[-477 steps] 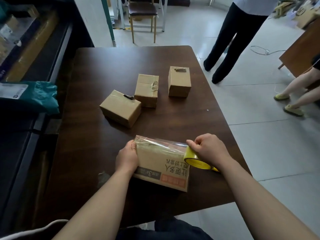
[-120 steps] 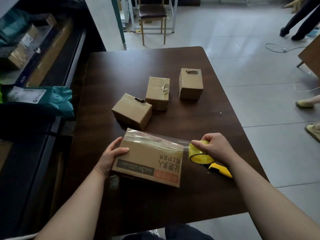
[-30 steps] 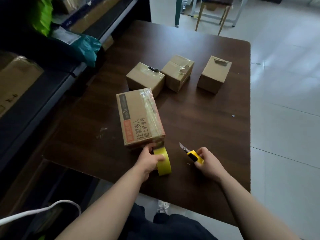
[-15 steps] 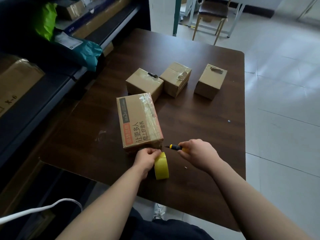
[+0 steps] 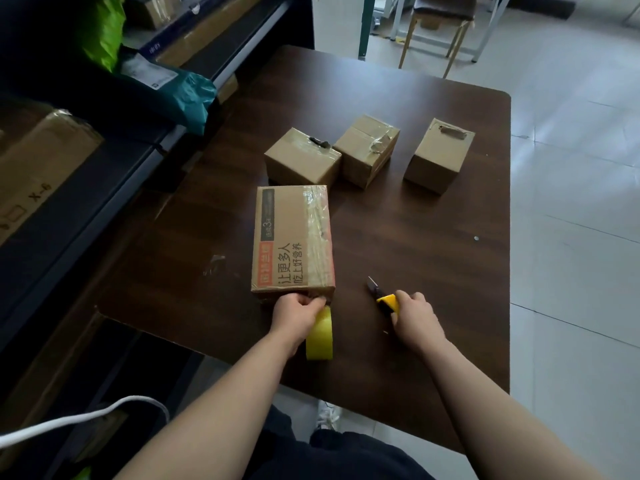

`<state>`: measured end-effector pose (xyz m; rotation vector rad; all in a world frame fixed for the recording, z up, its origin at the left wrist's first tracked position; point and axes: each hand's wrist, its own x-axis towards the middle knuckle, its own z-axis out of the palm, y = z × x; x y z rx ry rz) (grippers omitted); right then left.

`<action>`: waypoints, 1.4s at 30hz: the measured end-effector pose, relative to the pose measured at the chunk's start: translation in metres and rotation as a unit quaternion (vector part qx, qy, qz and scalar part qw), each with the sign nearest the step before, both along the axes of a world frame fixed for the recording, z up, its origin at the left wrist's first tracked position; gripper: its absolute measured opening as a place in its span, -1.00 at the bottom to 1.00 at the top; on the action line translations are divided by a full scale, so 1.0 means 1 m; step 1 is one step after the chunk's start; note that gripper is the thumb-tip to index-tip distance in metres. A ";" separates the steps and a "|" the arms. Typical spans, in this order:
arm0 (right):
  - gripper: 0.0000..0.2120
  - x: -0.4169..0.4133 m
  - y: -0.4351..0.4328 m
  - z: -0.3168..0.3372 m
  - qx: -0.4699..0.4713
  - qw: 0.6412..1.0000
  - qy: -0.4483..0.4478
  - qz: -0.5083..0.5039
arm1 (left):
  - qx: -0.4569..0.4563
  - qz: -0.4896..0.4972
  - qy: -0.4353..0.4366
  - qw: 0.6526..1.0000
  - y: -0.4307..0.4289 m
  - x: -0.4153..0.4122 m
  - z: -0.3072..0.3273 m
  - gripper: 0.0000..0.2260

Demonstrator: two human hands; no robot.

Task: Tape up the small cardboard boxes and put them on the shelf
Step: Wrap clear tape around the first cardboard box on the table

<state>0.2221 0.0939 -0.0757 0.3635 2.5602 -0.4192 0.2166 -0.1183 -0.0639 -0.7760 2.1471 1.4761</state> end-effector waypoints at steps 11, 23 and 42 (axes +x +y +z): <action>-0.42 -0.019 -0.074 0.033 -0.080 0.941 0.185 0.273 | -0.070 -0.052 0.037 0.995 -0.012 0.006 0.019 -0.90; -0.45 -0.027 -0.089 0.062 -0.034 0.943 0.171 0.282 | -0.043 0.016 0.178 0.983 -0.067 0.023 0.066 -0.85; -0.79 -0.057 -0.179 0.096 -0.170 0.898 0.358 0.189 | -0.149 -0.081 0.354 0.920 -0.147 -0.041 0.110 -0.56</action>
